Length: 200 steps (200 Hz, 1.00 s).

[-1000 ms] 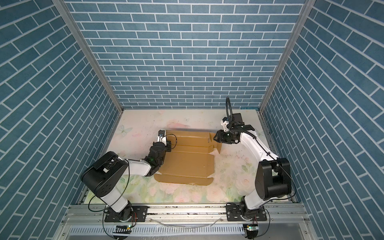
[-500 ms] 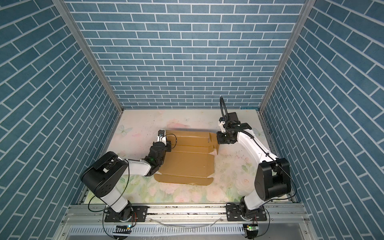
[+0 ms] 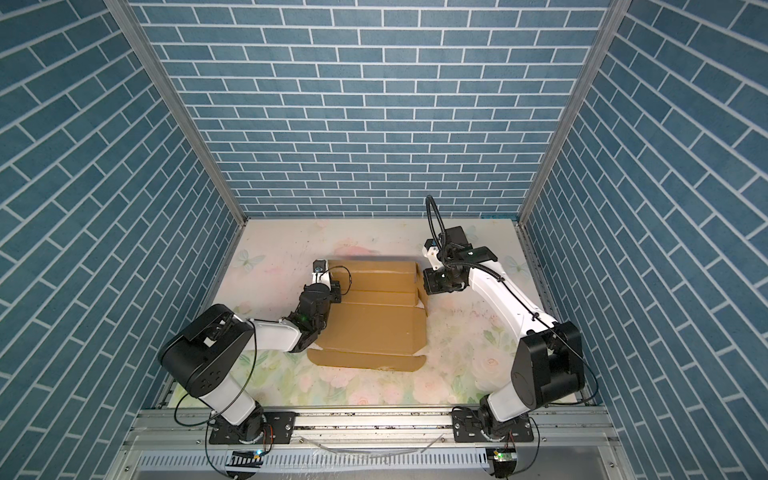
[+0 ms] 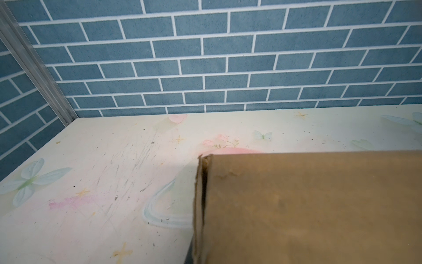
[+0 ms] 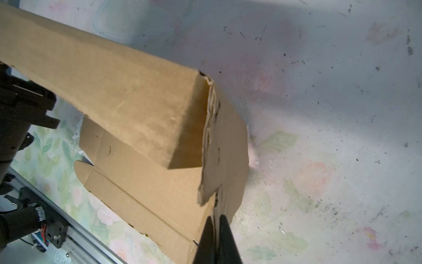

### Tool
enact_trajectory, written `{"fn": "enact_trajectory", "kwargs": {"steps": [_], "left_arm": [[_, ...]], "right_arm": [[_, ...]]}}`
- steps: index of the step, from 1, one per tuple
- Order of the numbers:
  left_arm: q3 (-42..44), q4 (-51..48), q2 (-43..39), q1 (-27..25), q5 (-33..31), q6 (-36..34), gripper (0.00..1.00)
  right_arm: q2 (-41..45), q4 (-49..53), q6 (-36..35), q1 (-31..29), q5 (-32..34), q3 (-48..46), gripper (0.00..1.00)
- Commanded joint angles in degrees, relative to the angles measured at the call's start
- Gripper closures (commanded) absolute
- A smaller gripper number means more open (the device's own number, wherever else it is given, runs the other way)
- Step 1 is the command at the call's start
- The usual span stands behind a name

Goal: Fold the paper box

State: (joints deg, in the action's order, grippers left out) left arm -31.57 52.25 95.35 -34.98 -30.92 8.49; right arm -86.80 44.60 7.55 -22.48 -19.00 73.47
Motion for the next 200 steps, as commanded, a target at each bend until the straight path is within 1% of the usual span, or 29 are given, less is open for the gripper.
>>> {"fn": "enact_trajectory", "kwargs": {"steps": [1, 30, 57, 66, 74, 87, 96, 103, 111, 123, 136, 144, 156, 172, 187, 200], "left_arm": [[0.6, -3.0, -0.5, -0.3, 1.6, 0.3, 1.00], [0.3, -2.8, -0.4, -1.1, 1.8, 0.0, 1.00], [0.2, -2.6, -0.2, -1.8, 1.9, -0.2, 1.00], [0.4, -2.6, -0.2, -2.0, 1.9, -0.3, 1.00], [0.4, -2.6, -0.2, -2.0, 1.7, -0.5, 1.00], [0.7, -3.0, -0.7, -2.0, 1.0, -0.7, 1.00], [0.9, -3.6, -1.2, -2.0, 0.4, -1.3, 1.00], [1.1, -4.3, -1.7, -2.0, -0.3, -1.4, 1.00], [1.2, -5.3, -2.2, -1.8, -1.0, -1.4, 1.00], [1.3, -7.3, -2.9, -1.4, -1.6, -0.9, 1.00], [1.3, -9.1, -3.4, -0.8, -1.9, 0.1, 1.00], [1.4, -9.7, -3.6, -0.7, -1.8, 0.4, 1.00], [1.0, -11.2, -3.6, -0.5, -1.9, 0.8, 1.00], [-0.6, -15.9, -3.7, -0.2, -2.1, 1.8, 1.00], [-1.7, -18.2, -3.7, -0.1, -1.9, 2.4, 1.00], [-2.8, -20.0, -3.6, 0.0, -1.8, 2.7, 1.00]], "right_arm": [[1.9, -5.5, 2.2, -0.6, -8.1, 0.6, 0.94], [1.3, -9.2, 5.4, -0.6, -9.3, 0.7, 0.94], [0.0, -10.2, 6.3, -0.5, -11.1, 2.0, 0.94], [-0.5, -10.1, 6.4, -0.6, -10.6, 2.4, 0.94], [-1.0, -8.6, 6.0, -0.5, -7.5, 3.2, 0.93], [-1.9, -3.7, 4.6, -0.5, 2.0, 5.1, 0.90], [-2.2, -1.4, 3.5, -0.4, 6.2, 5.6, 0.88], [-1.9, -0.6, 3.0, -0.3, 8.2, 5.6, 0.84], [-1.3, -0.1, 2.8, -0.1, 9.1, 4.9, 0.73], [-0.1, 0.7, 2.8, 0.3, 9.6, 4.2, 0.61], [2.2, 1.3, 3.5, 0.8, 10.5, 3.1, 0.52], [4.1, 1.7, 4.5, 1.2, 11.9, 2.2, 0.49], [7.5, 2.4, 6.1, 1.4, 13.6, 0.9, 0.47], [12.1, 2.1, 9.7, 0.7, 12.7, -1.6, 0.47], [15.2, -0.3, 14.6, -2.5, 12.0, -5.8, 0.50], [16.8, -5.2, 19.6, -6.2, 11.3, -11.1, 0.55]]}}
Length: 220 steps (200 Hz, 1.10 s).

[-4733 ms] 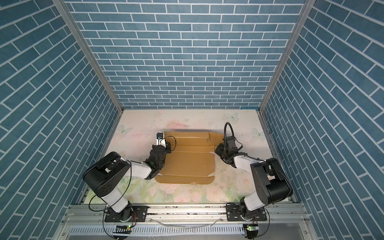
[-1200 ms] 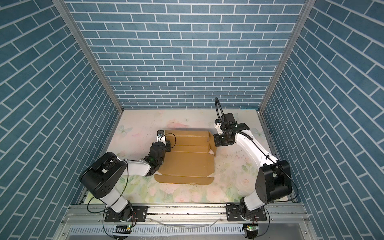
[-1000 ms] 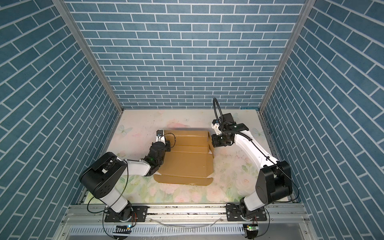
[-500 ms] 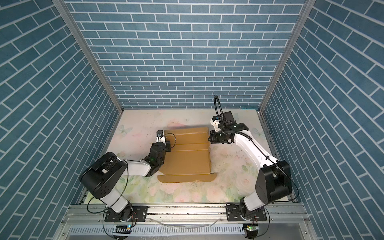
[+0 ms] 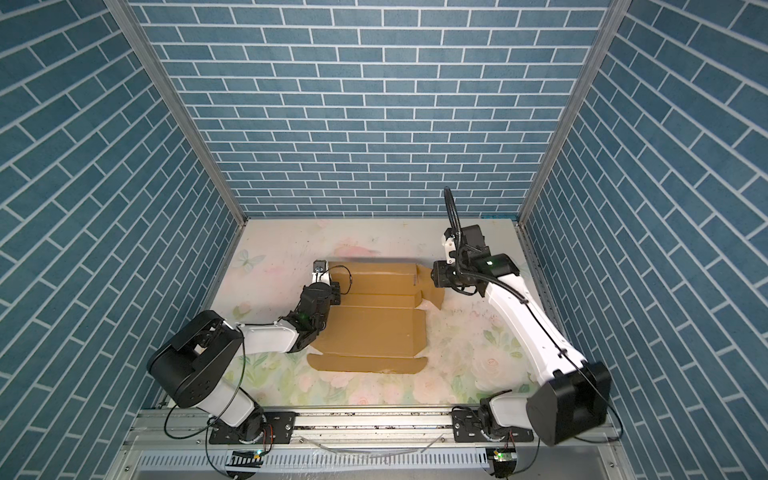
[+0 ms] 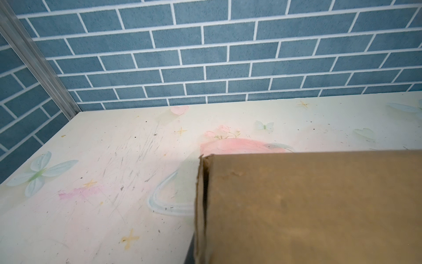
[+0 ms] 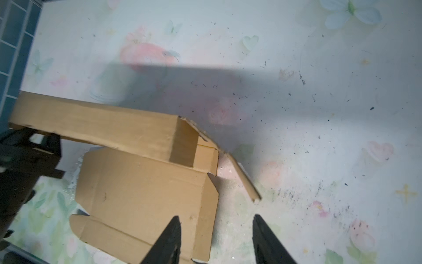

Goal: Fold the paper box

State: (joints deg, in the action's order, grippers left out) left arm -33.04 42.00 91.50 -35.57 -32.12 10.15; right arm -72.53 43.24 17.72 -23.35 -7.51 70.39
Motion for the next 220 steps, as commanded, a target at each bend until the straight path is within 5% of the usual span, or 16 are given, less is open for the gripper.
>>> {"fn": "enact_trajectory", "kwargs": {"steps": [1, 32, 60, 161, 220], "left_arm": [[-1.4, -9.9, 0.4, 0.6, -0.6, 1.0, 1.00], [-2.5, -11.3, 1.2, 1.2, -0.1, 1.0, 1.00], [-3.7, -13.2, 2.0, 2.0, 1.2, 1.3, 1.00], [-4.6, -13.5, 3.5, 2.3, 1.8, 1.7, 1.00], [-5.0, -14.5, 3.2, 2.7, 1.9, 1.9, 1.00]], "right_arm": [[2.6, -4.4, 9.7, -5.6, -0.2, -8.4, 0.55], [2.4, -25.1, 22.1, -8.8, -3.1, -23.9, 0.74], [-4.1, -35.4, 25.1, -8.8, -4.4, -29.6, 0.82], [-20.6, -31.8, 17.6, -8.8, 4.6, -31.2, 0.89], [-15.0, -32.0, 12.2, -8.4, -3.4, -27.5, 0.86]]}}
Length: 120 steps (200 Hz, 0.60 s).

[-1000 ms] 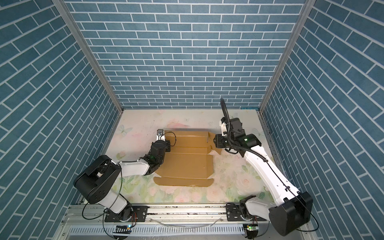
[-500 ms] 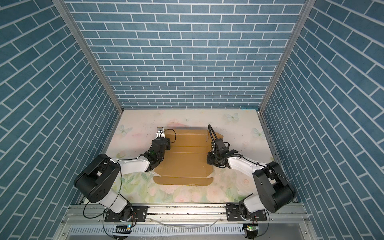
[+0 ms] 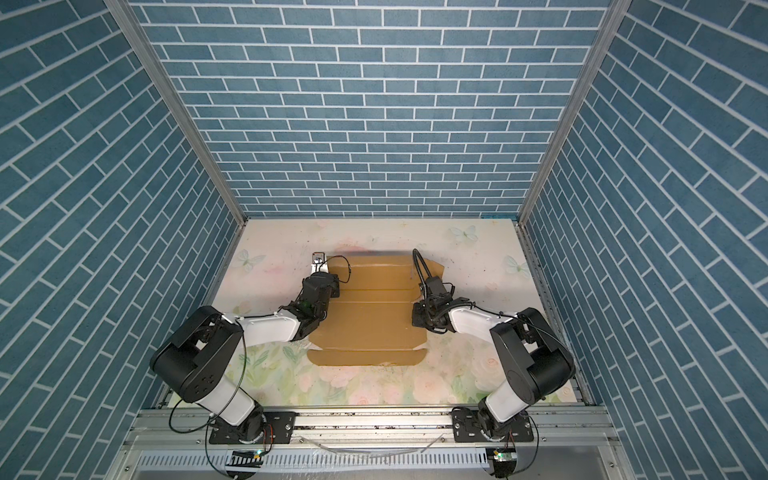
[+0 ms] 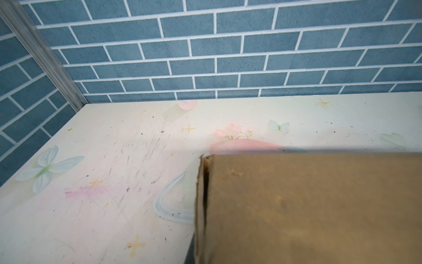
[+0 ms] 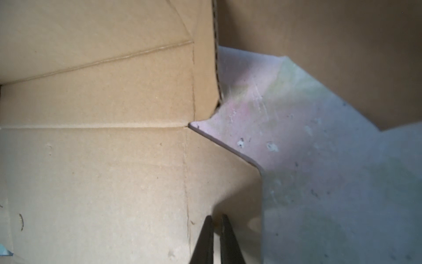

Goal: Fold the paper box

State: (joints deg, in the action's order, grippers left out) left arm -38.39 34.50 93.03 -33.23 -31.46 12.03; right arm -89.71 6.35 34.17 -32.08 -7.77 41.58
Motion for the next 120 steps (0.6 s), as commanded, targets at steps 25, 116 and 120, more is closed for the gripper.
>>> {"fn": "enact_trajectory", "kwargs": {"steps": [25, 116, 120], "left_arm": [[0.3, -7.8, 1.3, 0.5, 1.1, 0.3, 1.00], [1.7, -7.5, 0.3, 2.4, 2.1, 0.2, 1.00], [1.7, -7.4, 0.4, 2.4, 2.1, 0.2, 1.00]], "right_arm": [[7.1, 5.7, -6.4, 1.0, -9.2, 3.7, 0.76], [19.1, 25.8, -23.9, 13.9, -3.9, 15.8, 0.41], [18.0, 26.3, -24.7, 13.8, -3.4, 16.6, 0.39]]}}
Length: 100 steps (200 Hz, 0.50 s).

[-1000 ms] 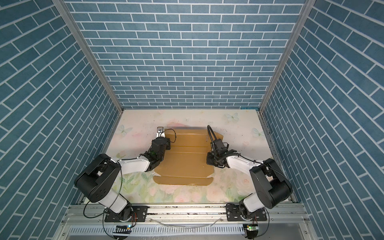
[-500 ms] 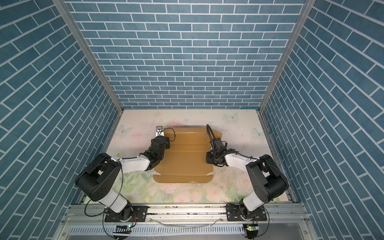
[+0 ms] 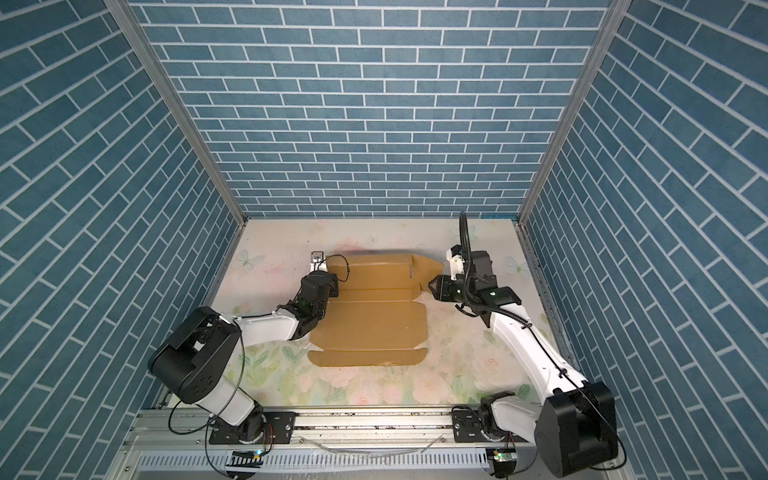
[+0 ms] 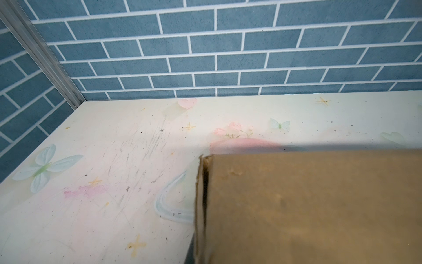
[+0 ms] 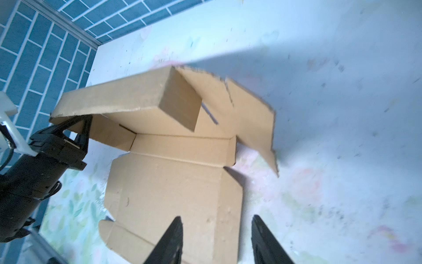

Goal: Fold the paper box

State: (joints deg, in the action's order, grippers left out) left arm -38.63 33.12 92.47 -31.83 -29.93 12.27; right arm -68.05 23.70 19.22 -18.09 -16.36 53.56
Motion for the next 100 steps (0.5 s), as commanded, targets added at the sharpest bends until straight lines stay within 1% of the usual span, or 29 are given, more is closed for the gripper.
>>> {"fn": "enact_trajectory", "kwargs": {"steps": [1, 17, 40, 49, 77, 100], "left_arm": [[2.0, -6.1, 1.0, 0.9, 0.7, -0.1, 1.00], [1.9, -5.8, 1.3, 1.0, 1.0, -0.1, 1.00], [1.8, -5.6, 1.7, 1.0, 1.3, 0.0, 1.00], [1.8, -5.6, 1.8, 1.0, 1.4, -0.1, 1.00], [1.5, -5.6, 2.1, 1.0, 1.5, -0.2, 1.00], [1.4, -5.2, 2.5, 1.0, 1.5, -0.1, 1.00]], "right_arm": [[-3.9, 9.2, -9.9, -0.1, 5.4, 4.9, 0.39], [-8.1, 9.5, -11.9, -0.1, 6.8, 7.2, 0.35], [-12.0, 7.3, -14.2, -0.1, 10.2, 9.2, 0.33], [-13.4, 6.9, -15.3, -0.1, 10.4, 10.3, 0.33], [-17.2, 5.0, -18.1, -0.1, 8.2, 11.9, 0.34], [-19.5, 1.5, -19.5, -0.2, 4.0, 12.0, 0.37]]}}
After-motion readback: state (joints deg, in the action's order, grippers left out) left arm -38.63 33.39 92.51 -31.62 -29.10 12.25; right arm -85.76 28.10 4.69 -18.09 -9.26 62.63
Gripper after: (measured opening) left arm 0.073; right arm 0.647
